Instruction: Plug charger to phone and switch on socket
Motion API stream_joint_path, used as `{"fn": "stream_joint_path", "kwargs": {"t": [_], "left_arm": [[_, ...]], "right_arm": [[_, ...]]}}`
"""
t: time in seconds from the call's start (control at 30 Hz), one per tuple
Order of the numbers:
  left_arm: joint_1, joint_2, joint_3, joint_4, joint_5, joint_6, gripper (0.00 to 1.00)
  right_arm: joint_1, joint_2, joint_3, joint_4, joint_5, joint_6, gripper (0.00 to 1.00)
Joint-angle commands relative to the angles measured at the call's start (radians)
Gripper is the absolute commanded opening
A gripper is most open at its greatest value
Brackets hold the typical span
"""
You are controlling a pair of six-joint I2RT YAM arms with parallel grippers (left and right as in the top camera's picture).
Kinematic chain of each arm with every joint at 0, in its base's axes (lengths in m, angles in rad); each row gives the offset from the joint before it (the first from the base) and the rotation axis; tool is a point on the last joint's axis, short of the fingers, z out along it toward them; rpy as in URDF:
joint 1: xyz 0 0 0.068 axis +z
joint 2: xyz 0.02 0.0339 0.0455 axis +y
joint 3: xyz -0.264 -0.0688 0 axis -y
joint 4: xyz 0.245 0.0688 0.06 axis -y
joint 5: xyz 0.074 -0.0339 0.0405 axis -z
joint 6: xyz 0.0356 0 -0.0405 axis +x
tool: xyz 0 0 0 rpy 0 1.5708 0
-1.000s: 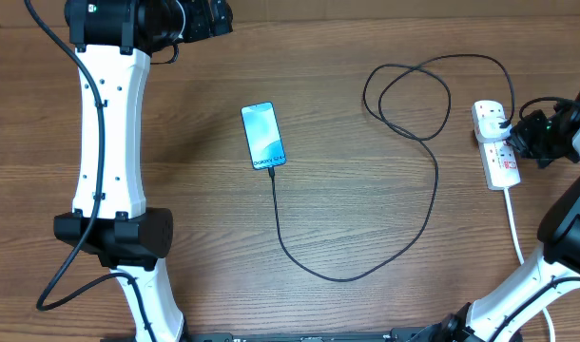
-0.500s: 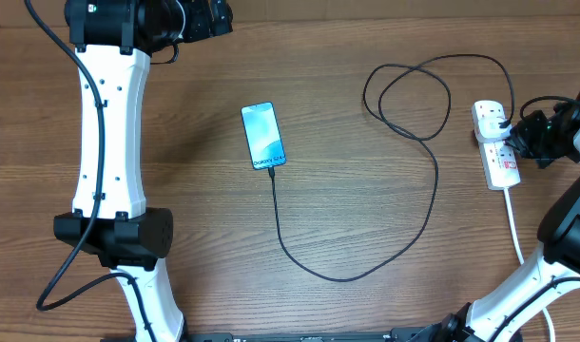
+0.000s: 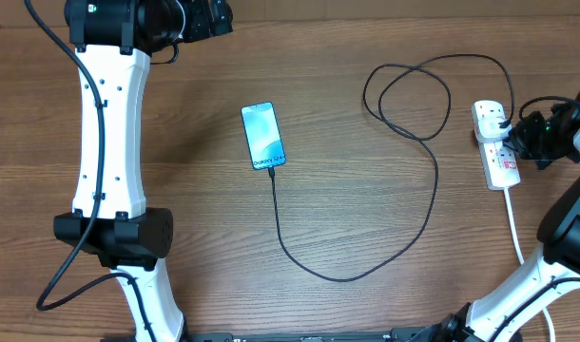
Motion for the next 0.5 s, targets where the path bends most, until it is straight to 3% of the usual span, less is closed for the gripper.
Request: {"fn": "stream_joint_path", "kwargs": {"t": [0.0,0.47], "left_arm": [[-0.008,0.010,-0.005,0.000,-0.005,0.011,1.00],[-0.008,0.010,-0.005,0.000,-0.005,0.011,1.00]], "right_arm": [[0.037,0.043,-0.015,-0.009,-0.075,-0.008,0.04],[-0.066,-0.056,0.237,-0.207,-0.075,-0.031,0.04]]}}
